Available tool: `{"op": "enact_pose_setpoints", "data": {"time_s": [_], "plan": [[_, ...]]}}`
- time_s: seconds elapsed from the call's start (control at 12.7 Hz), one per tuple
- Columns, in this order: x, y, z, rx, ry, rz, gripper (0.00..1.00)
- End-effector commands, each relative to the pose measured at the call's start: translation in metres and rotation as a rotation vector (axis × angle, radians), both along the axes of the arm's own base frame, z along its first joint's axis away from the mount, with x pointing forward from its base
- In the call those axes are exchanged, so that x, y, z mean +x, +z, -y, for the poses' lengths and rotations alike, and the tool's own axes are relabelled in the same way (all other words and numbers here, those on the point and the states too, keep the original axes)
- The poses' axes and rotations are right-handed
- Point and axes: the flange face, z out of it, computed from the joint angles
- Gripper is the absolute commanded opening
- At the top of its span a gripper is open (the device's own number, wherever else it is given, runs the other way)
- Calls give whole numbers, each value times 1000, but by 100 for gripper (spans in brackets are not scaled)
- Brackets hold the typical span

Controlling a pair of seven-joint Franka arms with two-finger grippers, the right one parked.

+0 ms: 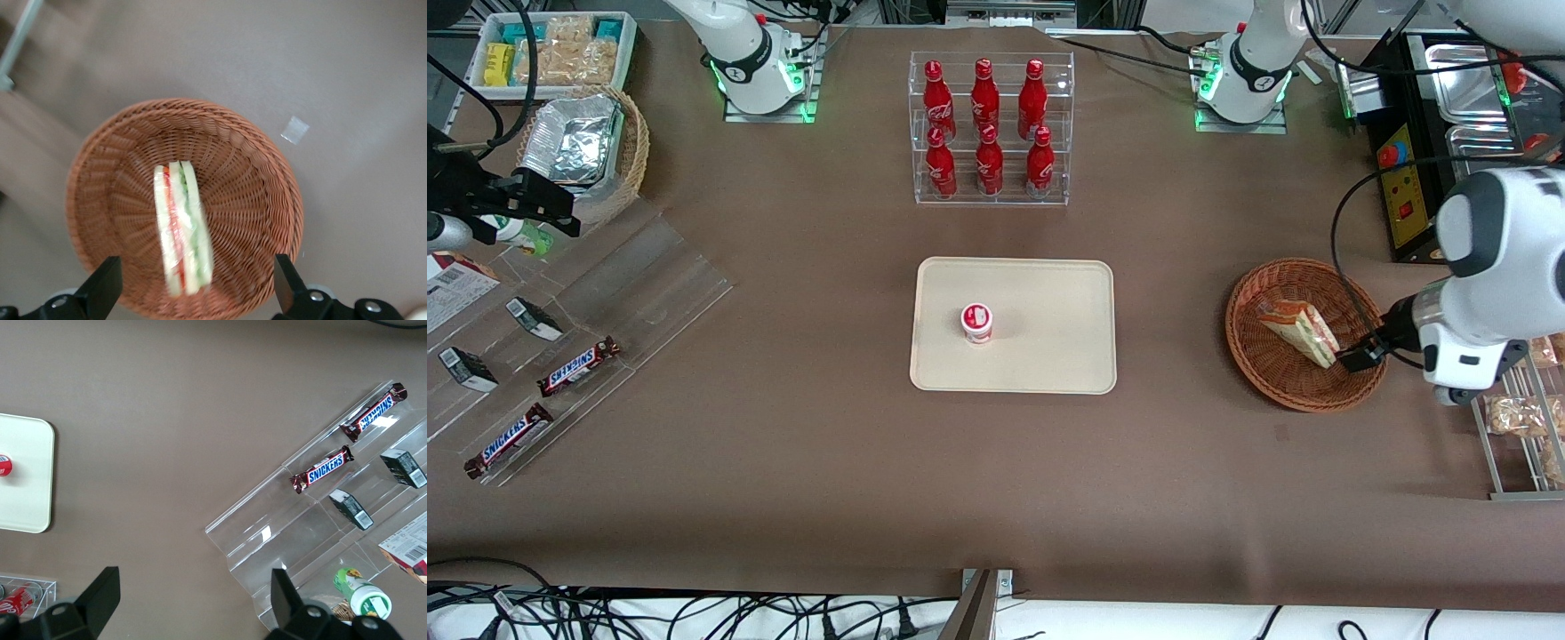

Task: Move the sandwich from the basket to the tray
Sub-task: 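Lower the open left gripper over the sandwich in the wicker basket, then close the left gripper on the sandwich standing in the basket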

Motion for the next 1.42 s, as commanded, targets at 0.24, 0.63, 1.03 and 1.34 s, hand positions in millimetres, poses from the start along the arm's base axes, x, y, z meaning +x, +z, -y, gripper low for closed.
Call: {"op": "enact_pose_setpoints", "data": {"time_s": [0.24,0.63,1.03,1.34], "plan": [[-61,-52,5,19,156,70,100],[-84,-81,25,133,248,87,100],[-87,-91,47,152,273,84,100],[-88,-105,48,220,269,87,100]]}}
